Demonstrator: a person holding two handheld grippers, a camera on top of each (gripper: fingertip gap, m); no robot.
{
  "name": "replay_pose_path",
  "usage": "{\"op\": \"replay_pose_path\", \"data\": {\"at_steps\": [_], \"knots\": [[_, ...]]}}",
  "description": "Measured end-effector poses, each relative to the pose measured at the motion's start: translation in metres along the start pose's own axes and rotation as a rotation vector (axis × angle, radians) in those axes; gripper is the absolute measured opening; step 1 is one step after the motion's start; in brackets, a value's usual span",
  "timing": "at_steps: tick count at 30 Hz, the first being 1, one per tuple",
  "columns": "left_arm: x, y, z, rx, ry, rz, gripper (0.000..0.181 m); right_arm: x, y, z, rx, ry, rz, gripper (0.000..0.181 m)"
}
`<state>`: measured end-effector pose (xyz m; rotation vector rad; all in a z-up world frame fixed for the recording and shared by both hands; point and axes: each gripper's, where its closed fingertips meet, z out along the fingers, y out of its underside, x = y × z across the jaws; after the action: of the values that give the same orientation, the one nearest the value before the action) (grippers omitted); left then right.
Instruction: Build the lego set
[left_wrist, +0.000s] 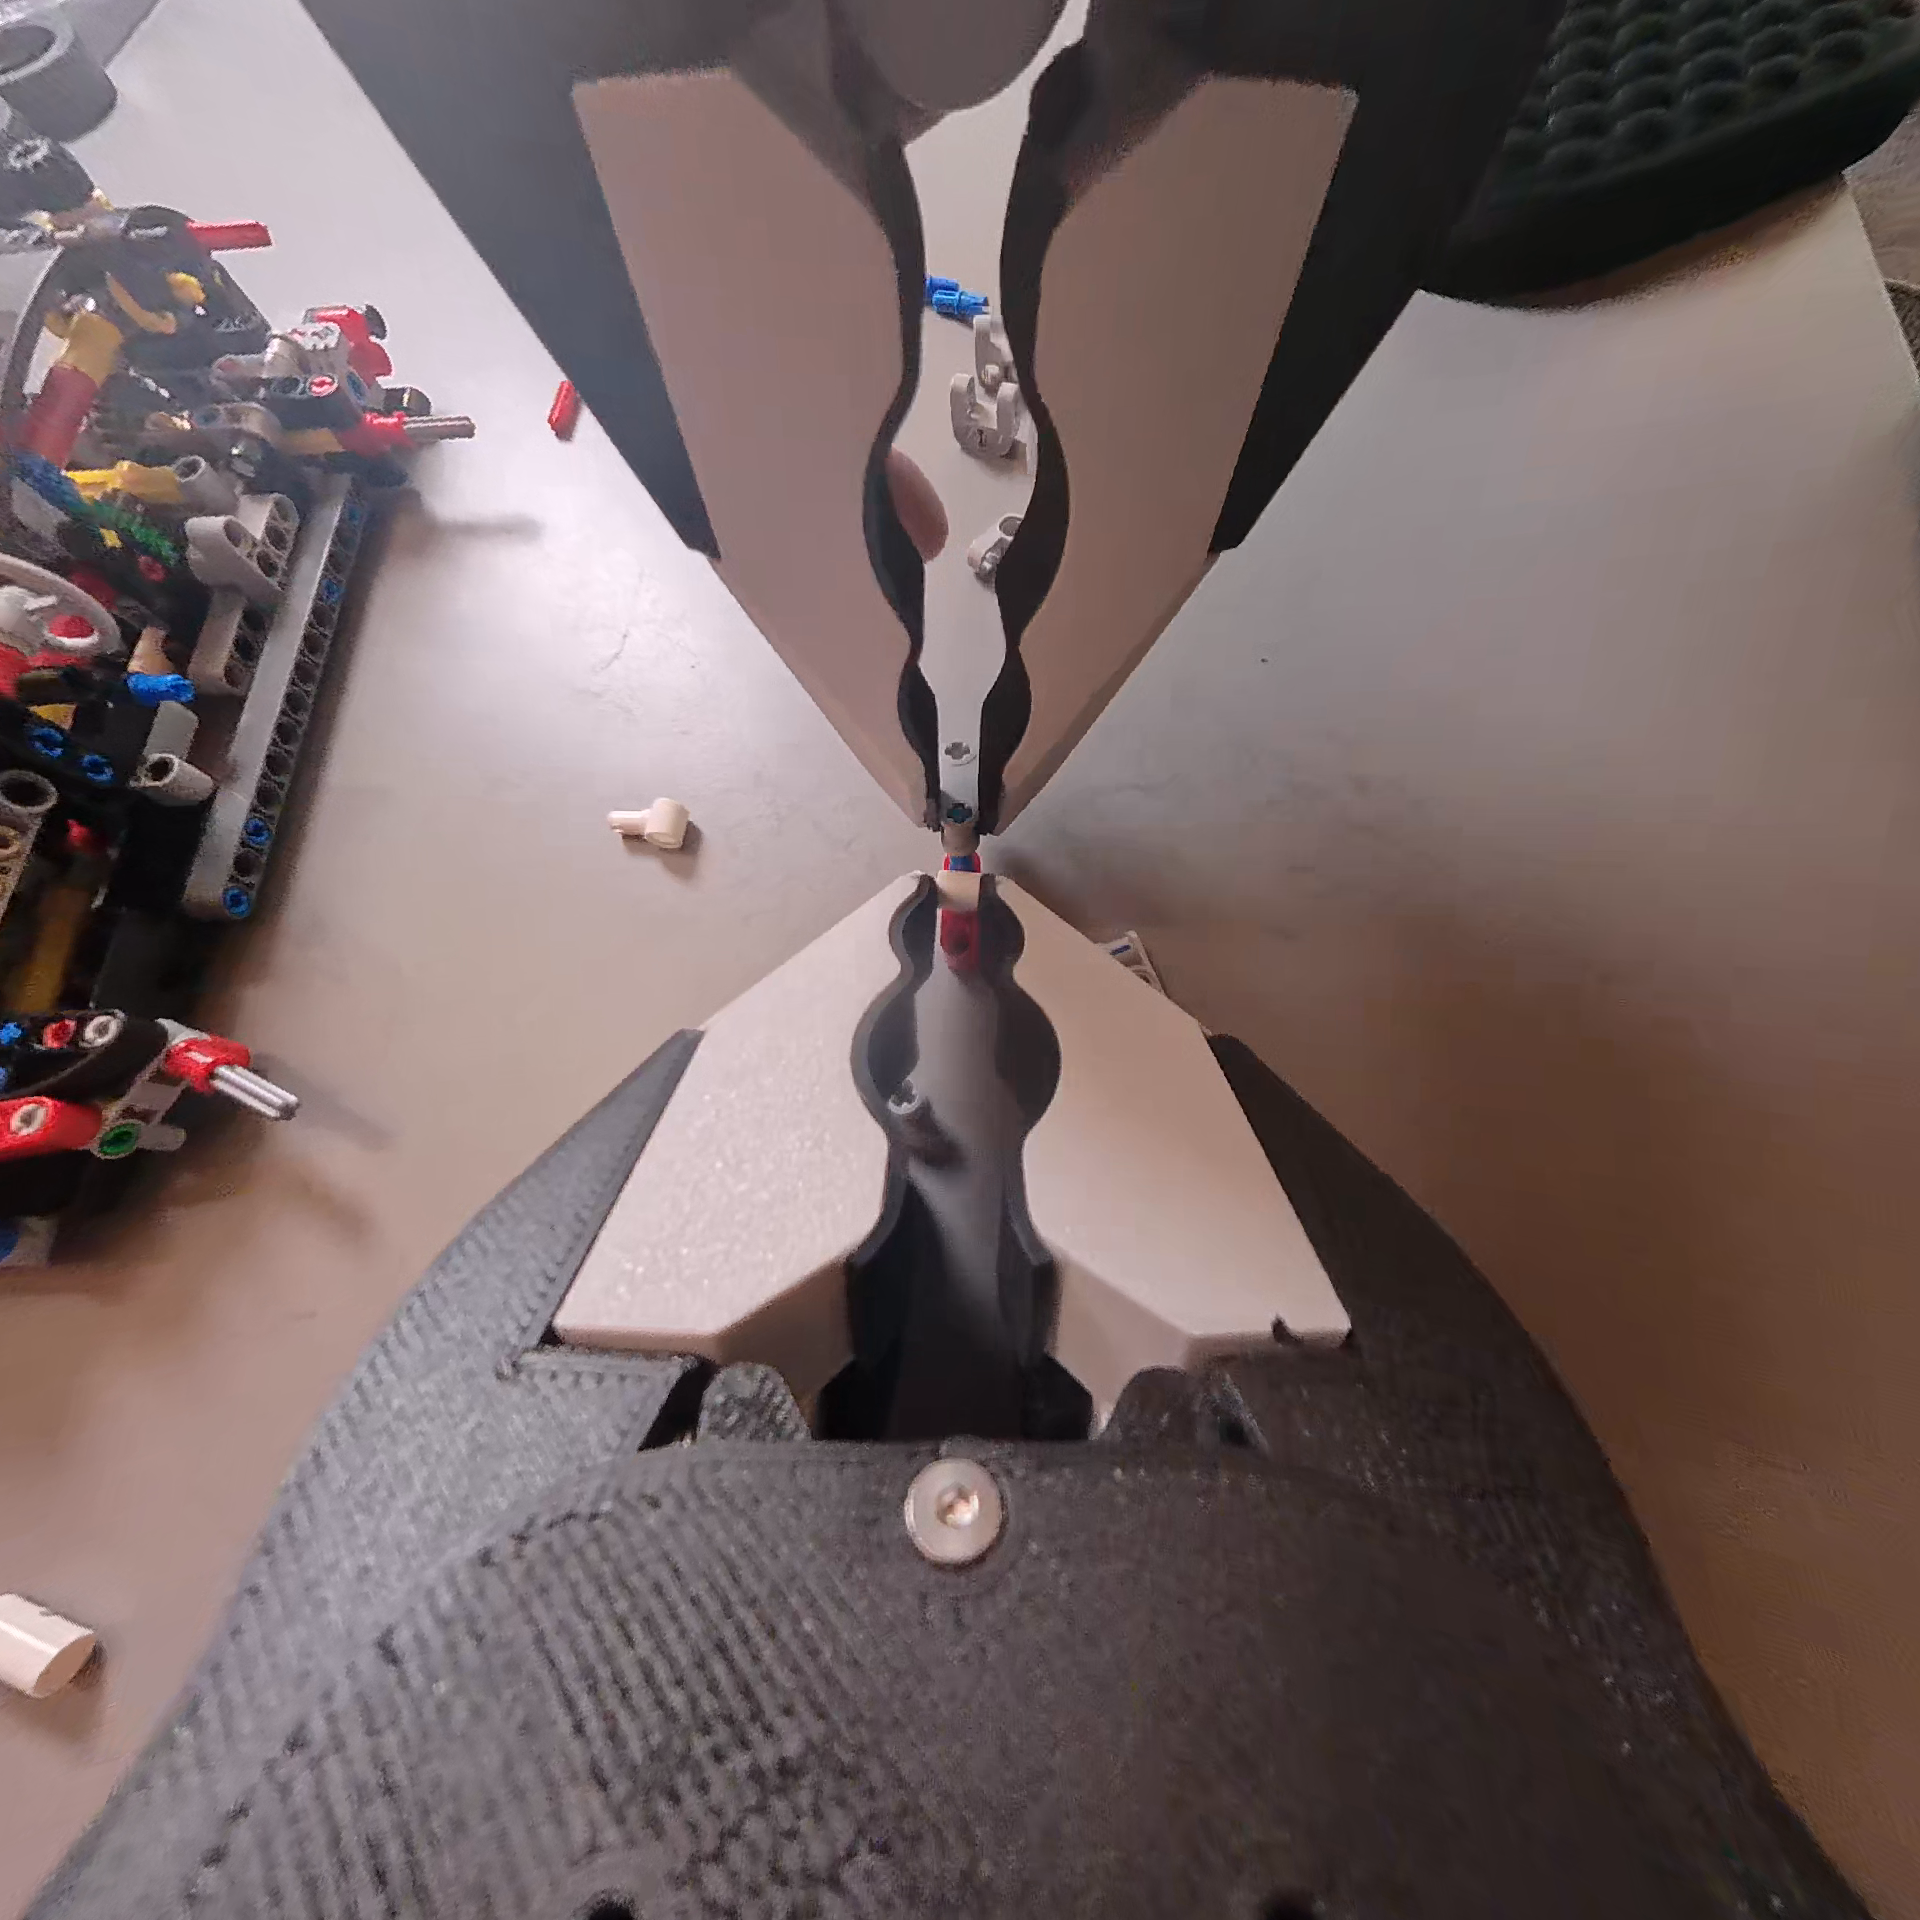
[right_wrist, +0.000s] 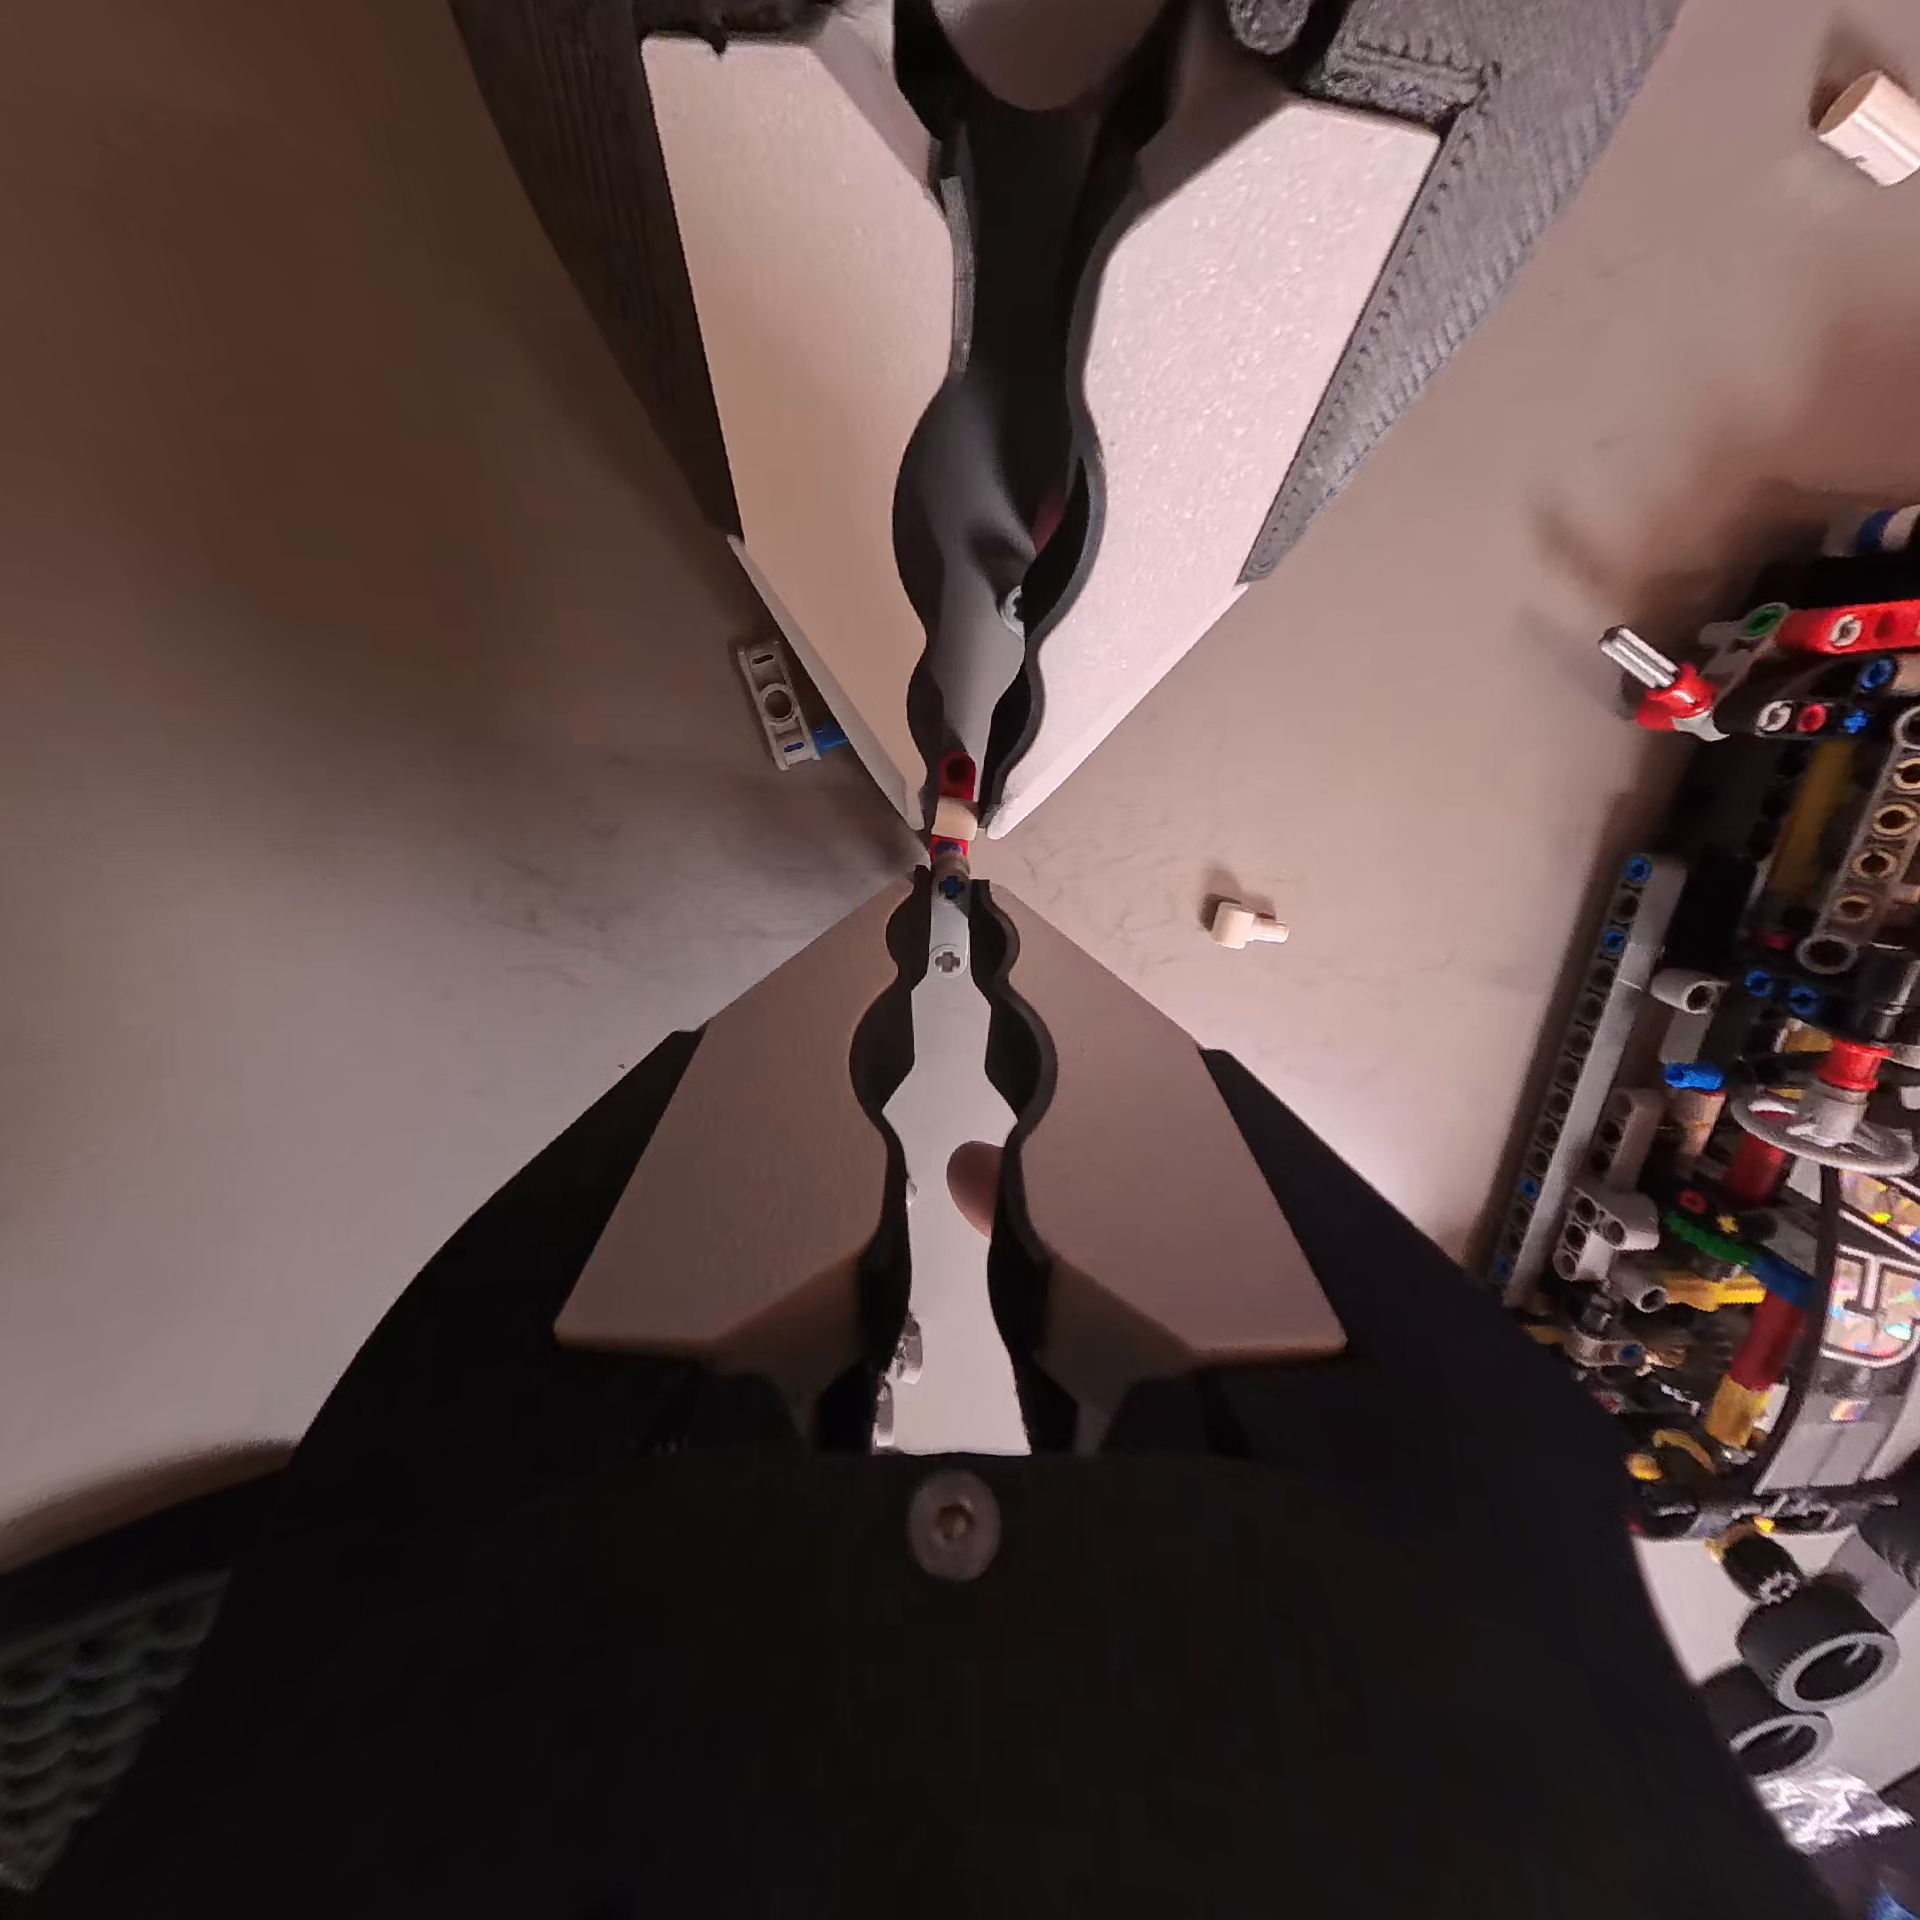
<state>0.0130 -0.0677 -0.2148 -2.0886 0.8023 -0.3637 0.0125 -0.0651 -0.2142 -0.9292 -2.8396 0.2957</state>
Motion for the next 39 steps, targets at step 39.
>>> {"op": "replay_pose_path", "data": {"at_steps": [39], "knots": [[-0.013, 0.017, -0.006, -0.061, 0.182, 0.050, 0.007, 0.009, -0.003, 0.008, -0.254, -0.002, -0.320, 0.006]]}}
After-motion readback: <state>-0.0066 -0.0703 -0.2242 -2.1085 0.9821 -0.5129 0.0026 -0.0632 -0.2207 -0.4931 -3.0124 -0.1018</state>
